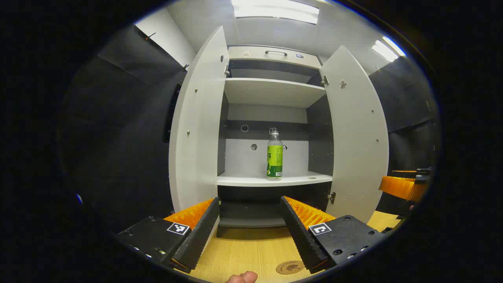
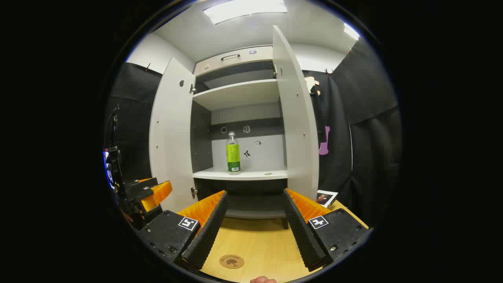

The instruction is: Grasp the bottle in the cabinet with the left hand and place it on the coaster, then close the right door with the right hand and the left door with the left hand.

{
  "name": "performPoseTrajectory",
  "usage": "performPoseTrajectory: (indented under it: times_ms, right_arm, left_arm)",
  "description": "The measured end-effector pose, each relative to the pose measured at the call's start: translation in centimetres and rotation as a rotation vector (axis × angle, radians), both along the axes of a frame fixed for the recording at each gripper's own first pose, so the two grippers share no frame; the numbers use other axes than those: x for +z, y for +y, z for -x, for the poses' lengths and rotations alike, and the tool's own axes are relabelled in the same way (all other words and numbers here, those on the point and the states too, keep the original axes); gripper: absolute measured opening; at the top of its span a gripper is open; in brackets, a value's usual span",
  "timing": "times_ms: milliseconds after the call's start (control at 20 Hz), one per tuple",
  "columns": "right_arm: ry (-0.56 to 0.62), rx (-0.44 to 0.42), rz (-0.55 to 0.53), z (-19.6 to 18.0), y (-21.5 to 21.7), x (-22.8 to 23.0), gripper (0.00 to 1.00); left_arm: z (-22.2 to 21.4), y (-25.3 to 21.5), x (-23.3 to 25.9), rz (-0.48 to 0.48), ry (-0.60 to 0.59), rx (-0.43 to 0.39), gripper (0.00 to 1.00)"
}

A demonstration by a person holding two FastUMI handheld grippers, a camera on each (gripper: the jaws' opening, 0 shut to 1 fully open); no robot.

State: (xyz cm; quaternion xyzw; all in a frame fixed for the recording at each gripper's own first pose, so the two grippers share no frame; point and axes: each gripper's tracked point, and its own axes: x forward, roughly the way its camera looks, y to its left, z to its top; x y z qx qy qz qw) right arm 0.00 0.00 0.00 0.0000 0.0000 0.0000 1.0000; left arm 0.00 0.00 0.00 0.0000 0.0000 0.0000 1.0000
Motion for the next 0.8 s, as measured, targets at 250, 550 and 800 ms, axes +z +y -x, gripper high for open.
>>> performPoseTrajectory:
  times_ms: [250, 550, 800]
  right_arm:
    - [0.003, -0.009, 0.024, 0.42, -0.05, -0.15, 0.84]
    - [0.016, 0.002, 0.027, 0.68, -0.03, -0.74, 0.84]
    - [0.009, 0.014, 0.030, 0.75, -0.05, -0.83, 0.84]
  left_arm:
    - [0.82, -0.89, -0.22, 0.032, -0.002, -0.013, 0.99]
    - [1.01, -0.60, -0.35, 0.033, 0.003, 0.007, 0.94]
    - [1.01, -0.41, -0.39, 0.031, 0.007, 0.020, 0.94]
